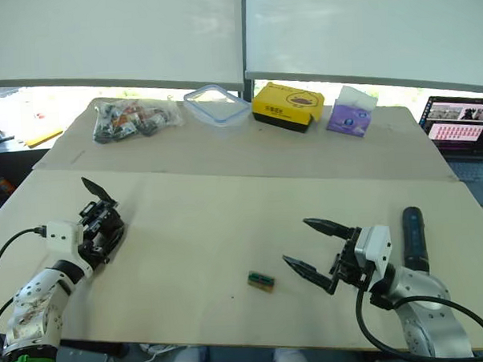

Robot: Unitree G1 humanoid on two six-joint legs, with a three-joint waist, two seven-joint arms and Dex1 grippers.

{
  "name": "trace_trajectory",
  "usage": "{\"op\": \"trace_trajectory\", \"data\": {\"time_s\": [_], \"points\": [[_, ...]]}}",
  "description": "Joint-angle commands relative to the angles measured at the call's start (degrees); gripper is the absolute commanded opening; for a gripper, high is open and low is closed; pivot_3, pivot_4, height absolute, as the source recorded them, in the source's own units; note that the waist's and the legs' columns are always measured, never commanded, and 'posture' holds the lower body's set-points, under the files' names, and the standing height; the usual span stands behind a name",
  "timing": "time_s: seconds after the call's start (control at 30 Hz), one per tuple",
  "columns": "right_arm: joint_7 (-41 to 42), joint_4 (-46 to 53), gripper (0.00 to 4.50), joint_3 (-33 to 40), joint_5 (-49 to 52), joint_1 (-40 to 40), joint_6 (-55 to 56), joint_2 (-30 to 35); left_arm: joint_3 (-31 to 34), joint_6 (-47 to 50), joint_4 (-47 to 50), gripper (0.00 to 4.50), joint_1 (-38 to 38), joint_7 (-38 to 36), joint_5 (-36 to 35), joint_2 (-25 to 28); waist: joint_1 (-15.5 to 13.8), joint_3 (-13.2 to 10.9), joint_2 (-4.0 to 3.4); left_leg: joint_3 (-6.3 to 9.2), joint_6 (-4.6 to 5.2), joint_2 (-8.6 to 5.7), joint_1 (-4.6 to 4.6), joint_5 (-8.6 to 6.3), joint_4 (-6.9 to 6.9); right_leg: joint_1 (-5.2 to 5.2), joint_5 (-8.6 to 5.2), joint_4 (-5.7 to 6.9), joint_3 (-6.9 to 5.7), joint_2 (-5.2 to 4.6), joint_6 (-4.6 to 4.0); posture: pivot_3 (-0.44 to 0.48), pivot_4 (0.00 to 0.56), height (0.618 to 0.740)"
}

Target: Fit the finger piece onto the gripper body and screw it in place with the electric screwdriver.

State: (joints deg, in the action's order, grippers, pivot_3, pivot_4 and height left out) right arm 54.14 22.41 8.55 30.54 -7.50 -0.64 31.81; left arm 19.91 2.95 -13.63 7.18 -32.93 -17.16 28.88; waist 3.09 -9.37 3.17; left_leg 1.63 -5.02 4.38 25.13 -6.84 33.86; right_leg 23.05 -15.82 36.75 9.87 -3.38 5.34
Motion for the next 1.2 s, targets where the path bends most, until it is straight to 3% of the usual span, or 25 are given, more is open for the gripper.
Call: {"op": "trace_trajectory", "data": {"time_s": [0.03,0.23,0.43,0.7,0.93,1.0,1.1,1.2], "points": [[0.6,1.5,4.5,0.9,0.2,-0.6,1.0,0.8,-2.2,-1.9,5.0,2.28,1.6,-0.9,-0.7,-1.3,-0.4,0.0,0.0,0.0,0.0,0.0,0.03,0.0,0.01,0.01,0.0,0.0,0.0,0.0,0.0,0.0,0.15,0.74],[2.9,0.5,4.5,4.6,0.9,-3.0,1.3,3.7,-16.0,7.9,21.5,2.28,3.7,2.2,2.2,-7.2,-1.7,-0.1,0.08,0.0,0.01,-0.05,0.26,0.01,0.08,0.02,-0.04,-0.1,-0.01,-0.03,0.07,0.0,0.15,0.74],[2.9,1.1,4.5,7.2,0.6,-5.3,1.8,4.3,-26.7,7.2,20.1,2.28,5.0,2.1,7.0,-12.3,-0.5,0.0,0.01,0.05,0.36,-0.02,0.15,0.23,0.01,0.06,-0.04,0.04,-0.01,0.04,0.12,0.0,0.15,0.74],[1.8,2.9,4.5,8.3,0.2,-7.6,1.8,3.8,-33.8,7.4,14.1,2.28,8.0,0.0,11.0,-15.1,-0.5,0.0,-0.03,0.07,0.46,-0.05,0.15,0.29,0.09,0.02,-0.04,0.01,-0.01,0.02,0.12,0.0,0.15,0.74],[0.6,3.9,4.5,9.0,0.1,-9.1,2.1,3.5,-33.5,8.0,14.5,2.28,6.5,-1.6,10.2,-15.3,-0.8,0.0,-0.07,0.09,0.46,-0.08,0.15,0.29,0.08,-0.03,-0.07,-0.02,0.0,-0.02,0.17,0.0,0.15,0.74],[0.3,4.3,4.5,8.9,0.1,-9.5,2.0,3.6,-32.8,9.4,15.5,3.3,5.8,-2.7,9.0,-14.6,-0.7,0.0,-0.08,0.09,0.46,-0.08,0.15,0.29,0.07,-0.03,-0.07,-0.03,0.0,-0.02,0.17,0.0,0.15,0.74],[0.0,4.7,4.5,8.9,0.1,-9.9,2.0,3.5,-31.7,10.2,16.4,4.46,5.0,-4.5,7.8,-13.1,-0.5,0.1,-0.16,0.09,0.46,-0.08,0.14,0.29,0.07,-0.02,-0.07,-0.01,0.0,-0.02,0.16,0.0,0.15,0.74],[0.0,4.9,4.5,9.2,0.2,-10.4,1.9,3.5,-30.1,12.0,16.8,4.46,4.9,-8.0,5.7,-9.8,-0.3,0.1,-0.3,0.09,0.45,-0.08,0.11,0.29,0.07,-0.01,-0.08,0.01,-0.01,-0.01,0.16,0.0,0.15,0.74]]}}
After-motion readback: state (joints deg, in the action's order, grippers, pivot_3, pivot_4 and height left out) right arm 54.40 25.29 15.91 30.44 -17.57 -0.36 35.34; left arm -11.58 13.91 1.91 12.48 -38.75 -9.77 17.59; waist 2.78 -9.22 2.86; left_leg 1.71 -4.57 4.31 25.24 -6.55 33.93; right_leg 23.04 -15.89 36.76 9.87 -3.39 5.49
